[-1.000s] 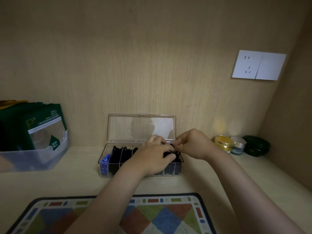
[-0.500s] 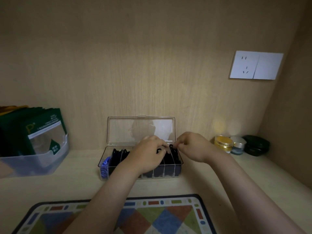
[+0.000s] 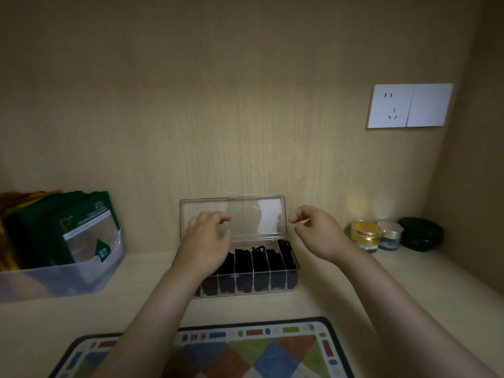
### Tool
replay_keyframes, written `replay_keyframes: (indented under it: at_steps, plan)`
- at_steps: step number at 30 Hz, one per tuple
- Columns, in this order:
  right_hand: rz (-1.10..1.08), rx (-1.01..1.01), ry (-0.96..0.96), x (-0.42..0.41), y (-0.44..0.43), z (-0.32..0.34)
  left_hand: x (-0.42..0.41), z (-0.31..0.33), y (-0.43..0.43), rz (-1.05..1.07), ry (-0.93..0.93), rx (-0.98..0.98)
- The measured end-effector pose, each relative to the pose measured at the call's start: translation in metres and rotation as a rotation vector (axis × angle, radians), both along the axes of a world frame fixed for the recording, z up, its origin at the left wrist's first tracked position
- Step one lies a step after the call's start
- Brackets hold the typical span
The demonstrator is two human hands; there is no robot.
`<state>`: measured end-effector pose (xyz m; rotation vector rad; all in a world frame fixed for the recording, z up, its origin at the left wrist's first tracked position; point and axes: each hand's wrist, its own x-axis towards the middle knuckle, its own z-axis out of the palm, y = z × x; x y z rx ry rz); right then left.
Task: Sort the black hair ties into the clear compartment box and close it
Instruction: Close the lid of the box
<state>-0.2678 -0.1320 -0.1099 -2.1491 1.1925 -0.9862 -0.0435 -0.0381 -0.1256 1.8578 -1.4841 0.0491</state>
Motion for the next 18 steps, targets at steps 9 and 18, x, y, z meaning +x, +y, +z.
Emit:
replay_keyframes:
  at_steps: [9,18]
  plan:
    - [0.158,0.335,-0.244,0.015,0.005,-0.007,0.032,-0.002,0.009,0.161,0.462,0.053]
    - [0.179,0.182,-0.204,0.01,0.004,-0.004,0.044,0.003,0.024,0.043,0.676,-0.112]
